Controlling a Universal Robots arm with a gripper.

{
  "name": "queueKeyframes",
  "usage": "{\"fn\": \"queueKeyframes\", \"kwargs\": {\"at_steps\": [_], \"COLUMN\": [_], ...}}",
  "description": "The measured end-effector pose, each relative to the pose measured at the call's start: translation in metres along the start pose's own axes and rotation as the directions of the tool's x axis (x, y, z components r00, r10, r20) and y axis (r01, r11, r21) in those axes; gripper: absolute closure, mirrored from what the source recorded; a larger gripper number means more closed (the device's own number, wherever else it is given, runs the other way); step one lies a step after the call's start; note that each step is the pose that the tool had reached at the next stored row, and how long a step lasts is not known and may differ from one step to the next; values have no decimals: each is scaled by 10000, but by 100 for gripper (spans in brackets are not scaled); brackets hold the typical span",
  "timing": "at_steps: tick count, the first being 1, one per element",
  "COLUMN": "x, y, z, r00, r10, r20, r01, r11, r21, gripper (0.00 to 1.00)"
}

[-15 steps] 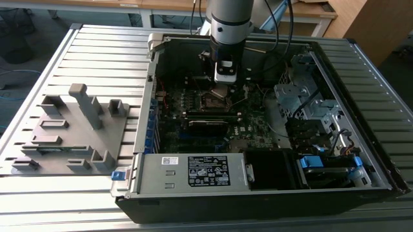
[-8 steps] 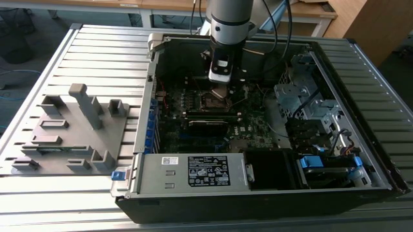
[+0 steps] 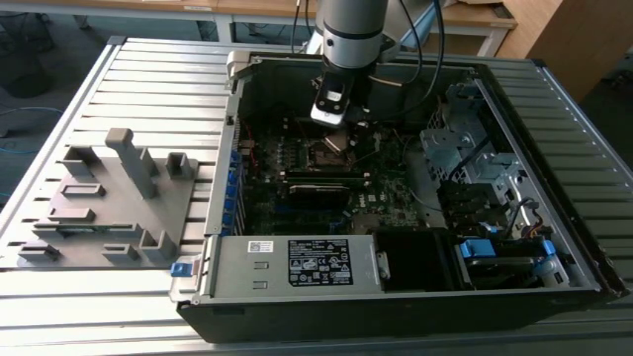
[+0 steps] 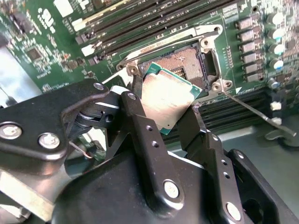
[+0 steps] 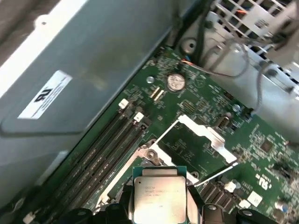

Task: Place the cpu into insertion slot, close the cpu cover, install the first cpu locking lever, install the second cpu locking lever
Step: 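Place the cpu into insertion slot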

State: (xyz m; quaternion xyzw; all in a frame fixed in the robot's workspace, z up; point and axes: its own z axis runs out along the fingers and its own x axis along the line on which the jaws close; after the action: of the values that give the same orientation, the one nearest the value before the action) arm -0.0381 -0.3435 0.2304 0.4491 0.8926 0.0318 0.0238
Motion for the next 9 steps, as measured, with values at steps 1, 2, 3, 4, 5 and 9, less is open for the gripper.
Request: {"fn": "queueKeyframes", "kwargs": {"at_steps": [1, 2, 3, 4, 5, 9], "x": [0, 0, 0, 0, 0, 0], "y": [0, 0, 0, 0, 0, -1], "z": [1, 2, 2, 3, 3, 6], "r00": [9998, 9994, 9986, 9974, 9959, 9868], "r10": [175, 355, 532, 723, 901, 1613], "r20": [14, 27, 42, 57, 71, 128], "r01": [-175, -355, -532, -723, -901, -1614], "r11": [9998, 9994, 9986, 9974, 9959, 9869], "r21": [3, 4, 7, 8, 10, 13], "gripper": [46, 46, 46, 46, 46, 46]}}
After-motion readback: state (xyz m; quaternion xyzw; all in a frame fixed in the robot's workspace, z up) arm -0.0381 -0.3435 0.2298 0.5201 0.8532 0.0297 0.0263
